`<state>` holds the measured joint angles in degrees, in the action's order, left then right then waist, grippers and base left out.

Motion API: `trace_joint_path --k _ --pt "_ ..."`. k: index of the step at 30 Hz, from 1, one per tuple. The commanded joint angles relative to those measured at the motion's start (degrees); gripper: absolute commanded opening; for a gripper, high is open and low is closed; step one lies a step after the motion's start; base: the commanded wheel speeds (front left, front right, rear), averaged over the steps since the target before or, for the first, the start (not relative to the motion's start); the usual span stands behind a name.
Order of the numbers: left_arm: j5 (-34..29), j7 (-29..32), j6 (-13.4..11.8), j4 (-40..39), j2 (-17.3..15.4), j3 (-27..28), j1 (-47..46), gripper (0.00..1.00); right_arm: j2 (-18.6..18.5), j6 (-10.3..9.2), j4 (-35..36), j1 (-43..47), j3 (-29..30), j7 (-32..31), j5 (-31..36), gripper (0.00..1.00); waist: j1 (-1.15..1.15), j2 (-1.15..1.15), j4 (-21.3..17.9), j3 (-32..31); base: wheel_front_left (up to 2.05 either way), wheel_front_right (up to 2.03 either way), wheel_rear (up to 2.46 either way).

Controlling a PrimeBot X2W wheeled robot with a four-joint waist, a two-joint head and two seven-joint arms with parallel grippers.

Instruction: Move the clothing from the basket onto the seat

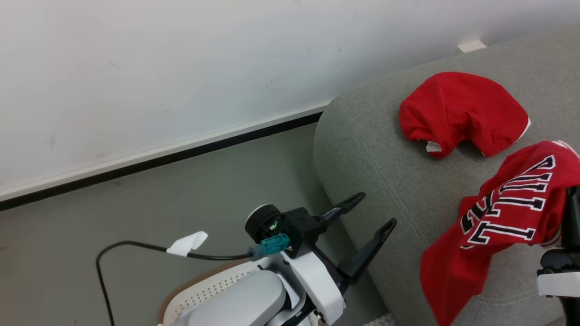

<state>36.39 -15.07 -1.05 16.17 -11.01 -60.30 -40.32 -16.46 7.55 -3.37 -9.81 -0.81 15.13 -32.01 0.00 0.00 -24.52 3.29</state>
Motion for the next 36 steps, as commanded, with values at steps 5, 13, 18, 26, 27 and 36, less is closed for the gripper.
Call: trace_joint_path --k 5,13,18,26,27,36 --pt "-1.1 -0.1 0.7 0.7 0.3 0.1 0.6 1.0 -0.5 -0.13 1.4 -0.7 3.0 0.0 -0.4 0.0 0.0 0.0 -0.3 1.9 0.0 0.0 0.0" --pt "-2.7 -0.1 1.1 -0.5 -0.8 0.9 -2.2 1.0 -2.6 -0.13 0.6 -6.8 10.1 0.0 -5.4 0.0 0.0 0.0 2.5 8.9 0.0 0.0 0.0" --pt "-3.6 0.8 1.3 -1.6 -2.7 1.1 -4.2 1.0 -5.8 -0.13 -3.6 -11.8 15.0 0.0 -6.0 0.0 0.0 0.0 5.8 15.3 0.0 0.0 0.0" --pt "-4.4 2.1 0.8 -4.0 -5.9 2.4 -7.3 1.0 -11.9 -0.13 -15.5 -19.1 22.4 -0.2 -3.4 0.0 0.0 0.0 10.9 24.4 0.0 0.0 0.0" --pt "-4.4 2.1 0.7 -4.3 -6.2 2.6 -7.5 1.0 -12.6 -0.13 -17.5 -20.0 22.2 -0.6 -2.4 0.0 0.0 0.0 11.3 25.2 0.0 0.0 0.0" --pt "-4.9 1.8 0.8 -5.6 -7.0 3.6 -9.7 1.0 -17.9 -0.13 -36.6 -26.4 16.5 -9.2 9.3 0.0 0.0 0.0 14.9 30.7 0.0 0.0 0.0"
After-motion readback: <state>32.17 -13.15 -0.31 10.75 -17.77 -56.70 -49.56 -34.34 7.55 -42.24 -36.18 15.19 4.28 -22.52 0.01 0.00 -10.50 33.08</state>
